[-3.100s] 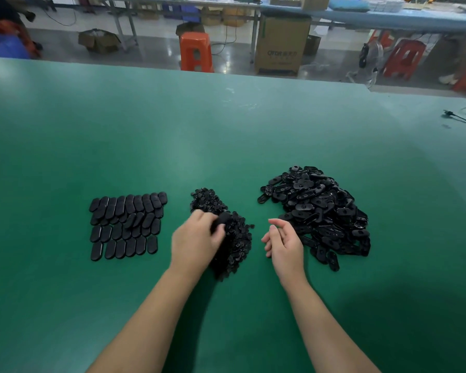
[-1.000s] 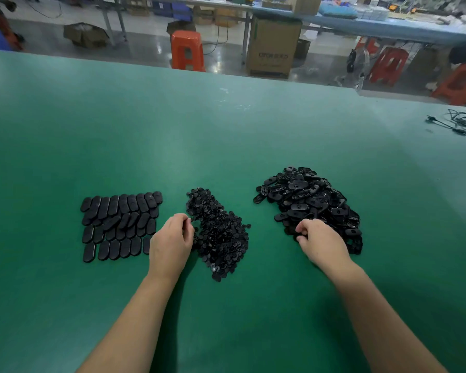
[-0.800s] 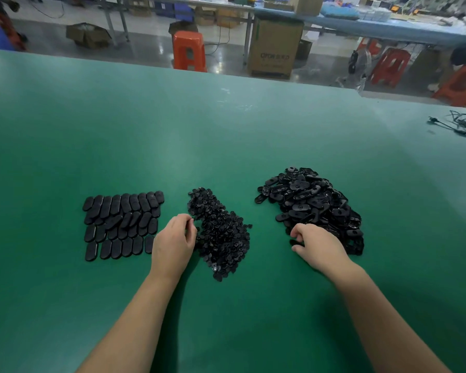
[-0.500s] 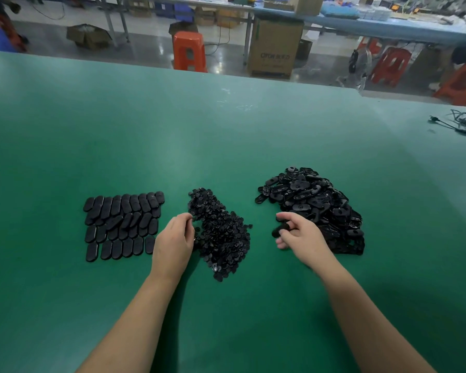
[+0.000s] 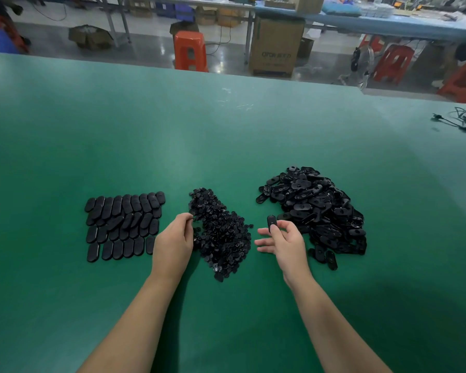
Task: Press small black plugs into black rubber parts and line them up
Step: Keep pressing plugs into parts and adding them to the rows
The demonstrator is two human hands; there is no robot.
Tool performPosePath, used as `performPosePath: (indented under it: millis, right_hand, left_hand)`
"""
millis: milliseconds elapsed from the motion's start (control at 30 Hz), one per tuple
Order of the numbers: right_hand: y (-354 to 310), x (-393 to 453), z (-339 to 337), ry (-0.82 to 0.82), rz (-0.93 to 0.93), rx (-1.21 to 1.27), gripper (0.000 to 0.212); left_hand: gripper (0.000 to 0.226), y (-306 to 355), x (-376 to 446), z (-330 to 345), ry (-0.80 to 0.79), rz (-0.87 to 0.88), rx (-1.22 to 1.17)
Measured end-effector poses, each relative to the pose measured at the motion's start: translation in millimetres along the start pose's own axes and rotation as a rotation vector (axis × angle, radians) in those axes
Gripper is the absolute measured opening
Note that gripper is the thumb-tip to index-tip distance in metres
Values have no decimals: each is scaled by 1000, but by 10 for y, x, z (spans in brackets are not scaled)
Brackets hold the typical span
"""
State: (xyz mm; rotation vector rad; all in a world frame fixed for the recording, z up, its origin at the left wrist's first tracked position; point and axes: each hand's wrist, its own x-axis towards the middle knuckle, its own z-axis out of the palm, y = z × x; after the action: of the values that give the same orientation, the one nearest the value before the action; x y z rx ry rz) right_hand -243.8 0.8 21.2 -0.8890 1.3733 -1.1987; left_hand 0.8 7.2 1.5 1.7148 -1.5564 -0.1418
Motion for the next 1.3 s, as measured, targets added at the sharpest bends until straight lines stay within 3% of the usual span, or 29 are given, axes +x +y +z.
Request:
performPosePath:
  millis: [233, 400, 533, 700, 933, 1133, 1300]
  right_hand:
    - [153, -61, -14, 136, -150, -159, 6]
    - [126, -87, 16, 100, -155, -146, 30]
    - [155, -96, -2, 111, -182, -225, 13]
    - [132, -116, 14, 153, -318, -319, 20]
    - [175, -91, 15, 150, -217, -246, 16]
    - [148, -112, 23, 110, -213, -178, 36]
    - [151, -118, 39, 107, -215, -178, 16]
  left_hand:
    - [8, 8, -10, -19, -37, -62, 2]
    - [9, 10, -8, -24, -21, -12, 18]
    - [13, 6, -19, -22, 16, 76, 24]
    - [13, -4, -14, -18, 26, 89, 35]
    - [15, 16, -16, -41, -3, 79, 38]
    - [18, 35, -12, -36, -4, 55, 39]
    - [17, 80, 7, -63, -13, -24, 5]
